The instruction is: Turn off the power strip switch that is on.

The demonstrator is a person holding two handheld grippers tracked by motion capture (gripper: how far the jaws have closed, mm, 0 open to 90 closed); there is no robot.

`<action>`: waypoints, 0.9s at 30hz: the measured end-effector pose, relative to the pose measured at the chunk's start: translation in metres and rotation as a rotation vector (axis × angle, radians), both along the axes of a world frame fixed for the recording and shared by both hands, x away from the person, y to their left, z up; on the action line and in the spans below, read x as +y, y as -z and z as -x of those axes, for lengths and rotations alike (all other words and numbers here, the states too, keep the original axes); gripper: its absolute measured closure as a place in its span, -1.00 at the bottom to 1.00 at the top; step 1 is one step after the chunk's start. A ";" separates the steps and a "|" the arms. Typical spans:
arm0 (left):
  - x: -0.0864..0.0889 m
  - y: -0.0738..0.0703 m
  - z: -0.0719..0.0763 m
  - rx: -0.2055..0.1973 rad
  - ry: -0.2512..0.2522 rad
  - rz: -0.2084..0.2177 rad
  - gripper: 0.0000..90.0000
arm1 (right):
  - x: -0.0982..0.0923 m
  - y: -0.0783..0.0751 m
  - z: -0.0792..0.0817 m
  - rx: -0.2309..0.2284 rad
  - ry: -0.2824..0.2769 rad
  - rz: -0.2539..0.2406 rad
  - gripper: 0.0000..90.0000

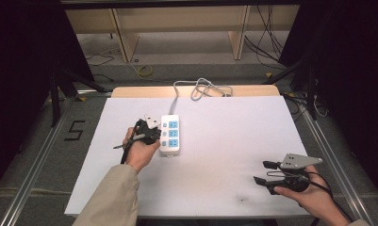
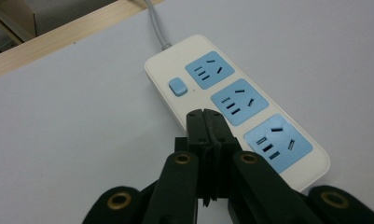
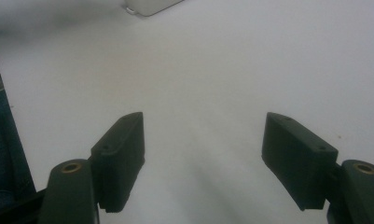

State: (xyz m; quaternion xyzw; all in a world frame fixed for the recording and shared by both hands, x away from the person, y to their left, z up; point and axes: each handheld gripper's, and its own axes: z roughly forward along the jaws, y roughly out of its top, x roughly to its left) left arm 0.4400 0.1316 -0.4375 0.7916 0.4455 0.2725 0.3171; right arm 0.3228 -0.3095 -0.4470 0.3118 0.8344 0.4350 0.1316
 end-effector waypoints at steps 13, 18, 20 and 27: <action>-0.003 0.005 -0.012 0.006 -0.009 -0.019 1.00 | -0.001 0.000 0.000 -0.001 0.000 0.000 -0.32; -0.005 0.006 -0.017 0.006 -0.011 -0.030 1.00 | -0.001 0.000 0.001 -0.001 -0.002 0.001 -0.32; -0.006 0.006 -0.019 0.005 -0.012 -0.030 1.00 | -0.001 0.000 0.001 0.000 -0.003 0.001 -0.32; -0.009 0.011 -0.027 0.017 -0.008 -0.045 1.00 | -0.001 0.000 0.000 0.001 -0.003 0.000 -0.32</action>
